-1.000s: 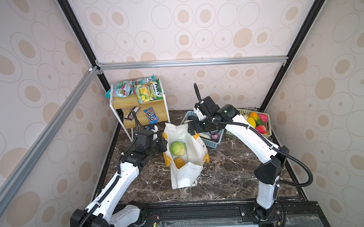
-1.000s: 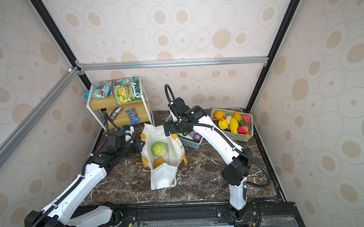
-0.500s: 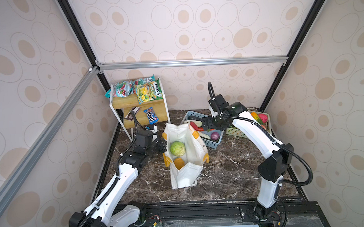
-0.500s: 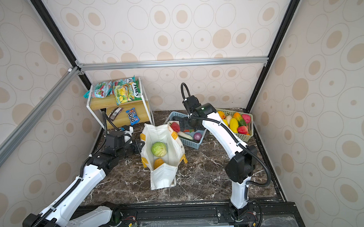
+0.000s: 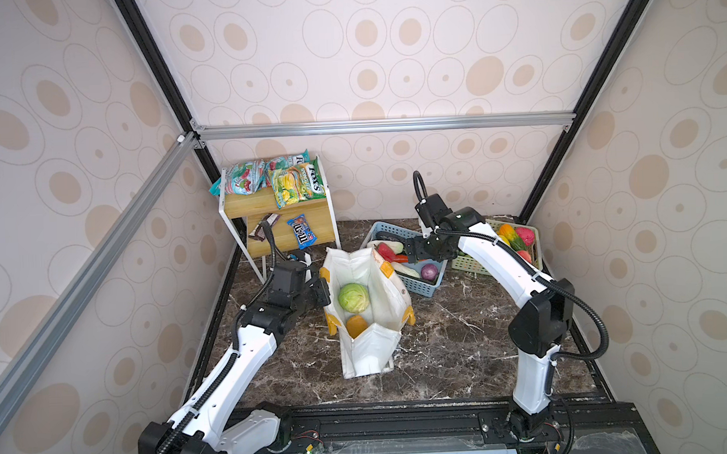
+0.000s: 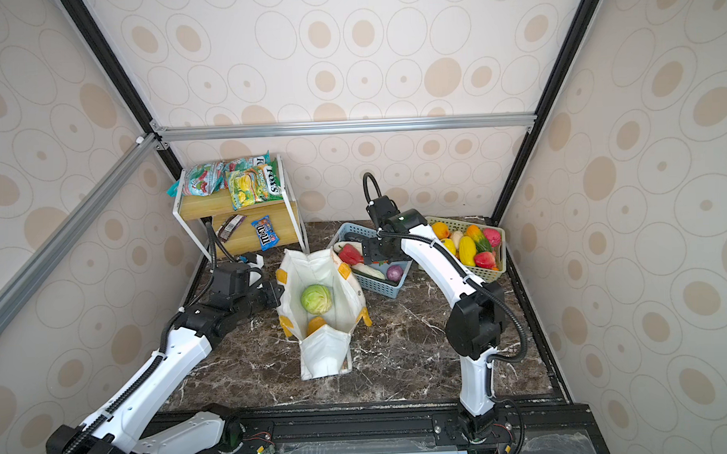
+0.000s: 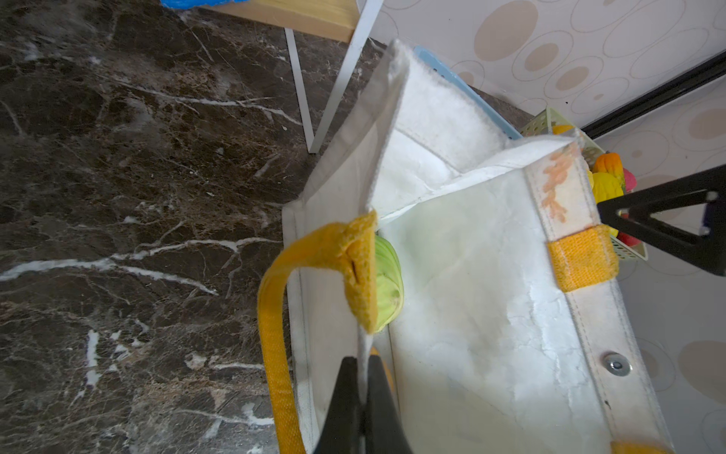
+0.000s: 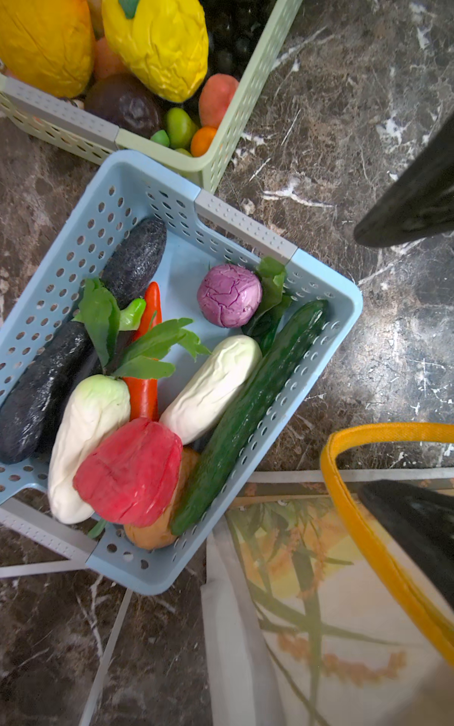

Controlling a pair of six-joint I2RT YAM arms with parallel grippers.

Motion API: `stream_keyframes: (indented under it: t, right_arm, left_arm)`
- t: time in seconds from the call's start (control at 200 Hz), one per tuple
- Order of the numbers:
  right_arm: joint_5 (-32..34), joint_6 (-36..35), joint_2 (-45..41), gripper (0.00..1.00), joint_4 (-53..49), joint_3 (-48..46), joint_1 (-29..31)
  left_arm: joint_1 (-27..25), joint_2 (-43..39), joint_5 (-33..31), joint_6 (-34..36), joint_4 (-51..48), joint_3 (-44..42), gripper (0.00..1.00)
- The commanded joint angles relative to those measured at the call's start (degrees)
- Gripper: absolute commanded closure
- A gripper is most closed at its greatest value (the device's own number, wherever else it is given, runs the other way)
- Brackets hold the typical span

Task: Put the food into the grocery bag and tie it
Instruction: 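Lower the right gripper into the blue basket over the purple cabbage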

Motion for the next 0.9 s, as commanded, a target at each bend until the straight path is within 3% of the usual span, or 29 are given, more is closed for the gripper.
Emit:
stream_keyframes:
  t: [0.0,0.225,0.485,0.895]
  right_arm:
    - [0.87,-1.20,2.60,0.07,-0.74,1.15,-0.46]
    - [1.48,-2.05,5.70,0.14,-0.77,2.37,-0.98]
    - [6.79,-4.79,10.21,0.21,-3.49,5.86,-0.96]
    - [10.20,-7.53,17.23,0.22,-8.36,12.46,-1.12]
  left_arm:
    - [0.05,0.37,-2.05,-0.01,-2.38,1.99,1.00]
    - [0.07,0.18,-2.34,-0.36,-2.40,1.07,1.00]
    - [0.05,0.01,-1.11,0.23,-1.61,1.41,1.00]
    - [0.06,0.18,-0.27,0.46,-0.83,1.14,1.00]
